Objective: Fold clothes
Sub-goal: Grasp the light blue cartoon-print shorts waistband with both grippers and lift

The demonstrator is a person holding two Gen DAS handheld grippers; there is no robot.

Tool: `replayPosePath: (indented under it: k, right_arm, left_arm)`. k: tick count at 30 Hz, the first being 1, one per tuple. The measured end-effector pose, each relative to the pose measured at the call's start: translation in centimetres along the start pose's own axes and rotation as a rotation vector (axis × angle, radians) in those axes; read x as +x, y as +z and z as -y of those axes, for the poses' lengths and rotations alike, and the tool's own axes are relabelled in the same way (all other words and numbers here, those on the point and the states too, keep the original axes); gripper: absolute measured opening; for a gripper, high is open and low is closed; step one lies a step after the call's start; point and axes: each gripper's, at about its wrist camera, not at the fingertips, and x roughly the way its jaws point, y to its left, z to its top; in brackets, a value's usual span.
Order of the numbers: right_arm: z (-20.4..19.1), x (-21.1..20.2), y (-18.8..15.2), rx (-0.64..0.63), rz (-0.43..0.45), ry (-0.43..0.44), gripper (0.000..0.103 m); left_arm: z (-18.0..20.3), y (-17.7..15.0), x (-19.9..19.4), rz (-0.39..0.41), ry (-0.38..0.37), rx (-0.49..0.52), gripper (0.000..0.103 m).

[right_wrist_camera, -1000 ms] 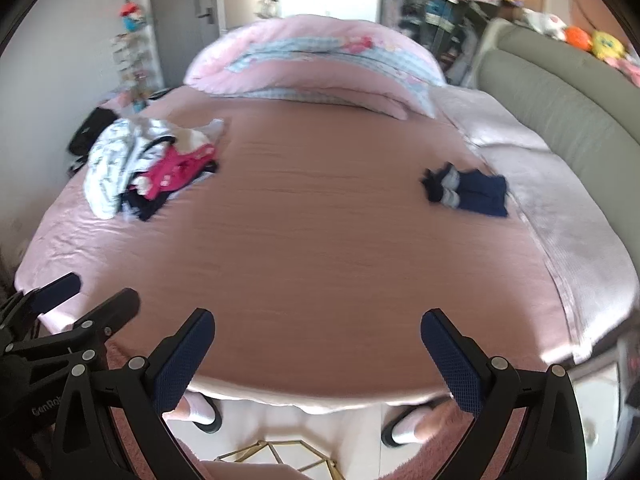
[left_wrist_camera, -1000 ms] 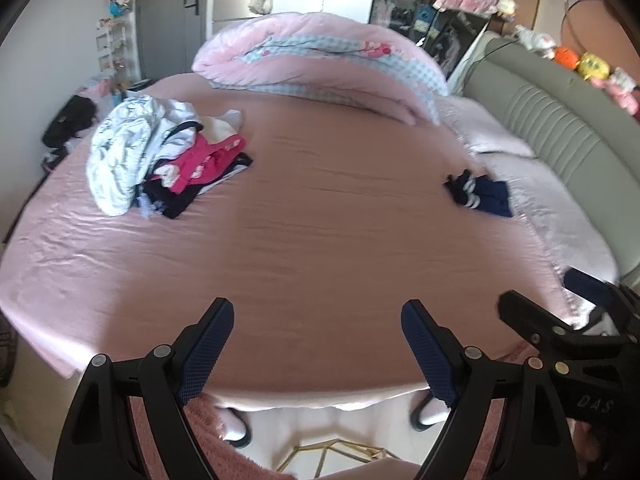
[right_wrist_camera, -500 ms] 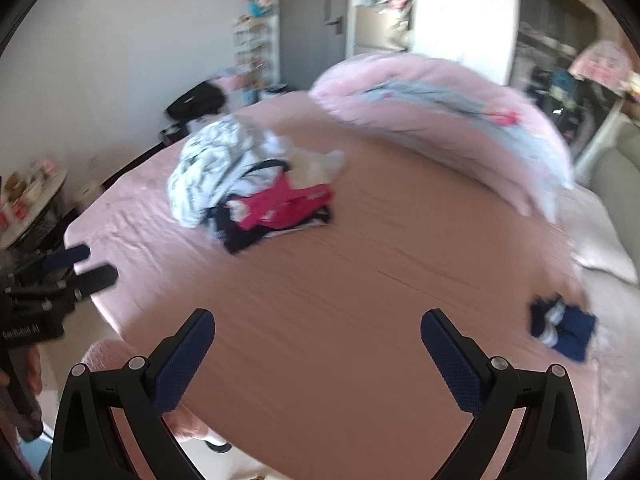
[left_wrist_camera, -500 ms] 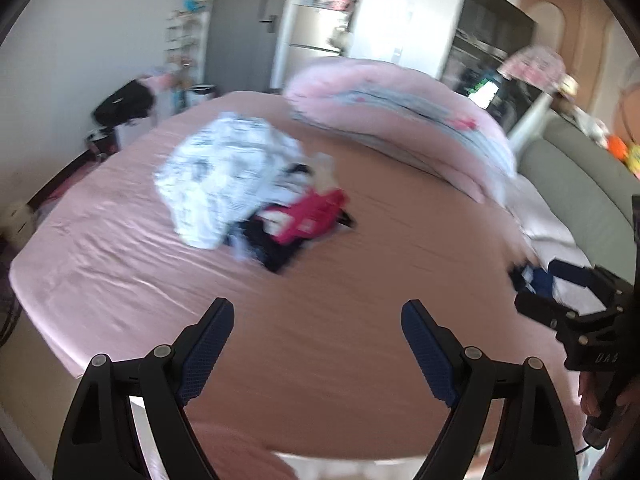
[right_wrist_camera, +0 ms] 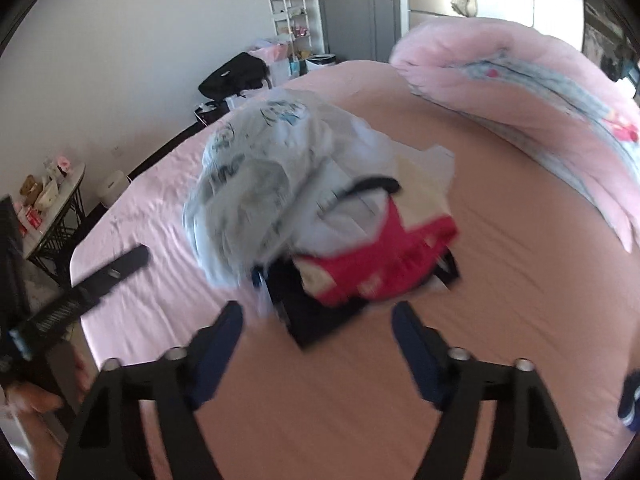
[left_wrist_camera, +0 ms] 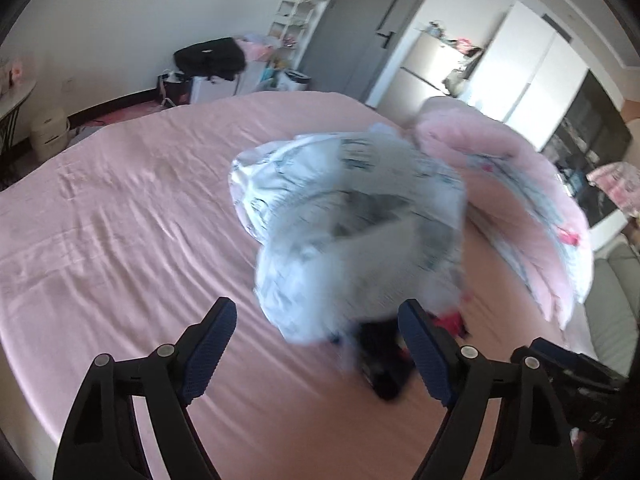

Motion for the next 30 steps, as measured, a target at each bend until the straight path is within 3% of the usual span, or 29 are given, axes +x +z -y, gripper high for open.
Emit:
replayPosePath:
  k: [5, 9, 10, 11, 12, 13, 14, 16, 21, 25, 30]
  right_arm:
    - [-1.8, 5.1, 3.8, -0.017, 0.000, -0.033, 0.060]
    - [-2.7, 9.3, 5.6, -0.045, -0.011, -0.088, 0.060]
    - [-2.8, 10.0, 5.9, -0.048, -0.009, -0.086, 0.054]
    - [-3.0, 10.5, 6.1, -0.049, -0.002, -0.075, 0.043]
    - [-3.1, 10.6, 6.3, -0.050, 0.007, -0.070, 0.015]
    - [-3.4, 10.6, 6.4, -0.051, 0.024, -0.071, 0.005]
    - [-3.6, 10.4, 6.5, -0.055, 0.045, -0.074, 0.005]
    - [-4.3, 9.5, 6.6, -0.082, 0.104, -0.099, 0.003]
    - [-4.8, 7.0, 6.9, -0.154, 0.216, -0.258, 0.002]
    - [-2.4, 3.7, 6.3, -0.105, 0.263, -0.311, 0.002]
    - [1.1, -1.3, 3.5, -0.047, 0.310, -0.364, 0.002]
  left_arm:
    - [-2.6, 1.7, 5.5, 0.000, -0.003, -0.039, 0.078]
    - [-4.9, 0.5, 8.9, -0.050, -0.044, -0.118, 0.078]
    - [-5.3, 0.3, 9.4, -0.066, -0.057, -0.141, 0.067]
    - [-5.5, 0.2, 9.6, -0.068, -0.070, -0.152, 0.043]
    - [-5.4, 0.2, 9.8, -0.066, -0.067, -0.149, 0.032]
    - [-5.0, 0.2, 9.6, -0.057, -0.038, -0.123, 0.018]
    - [-4.5, 0.2, 9.4, -0.046, -0.021, -0.099, 0.011]
    - [-3.4, 0.4, 8.3, -0.027, -0.035, -0.058, 0.010]
    - [-1.9, -0.1, 4.1, 0.032, -0.095, 0.027, 0.007]
    - [-1.5, -1.1, 2.2, 0.013, -0.143, 0.043, 0.007]
    - [1.7, -3.3, 0.3, -0.058, -0.270, 0.068, 0.007]
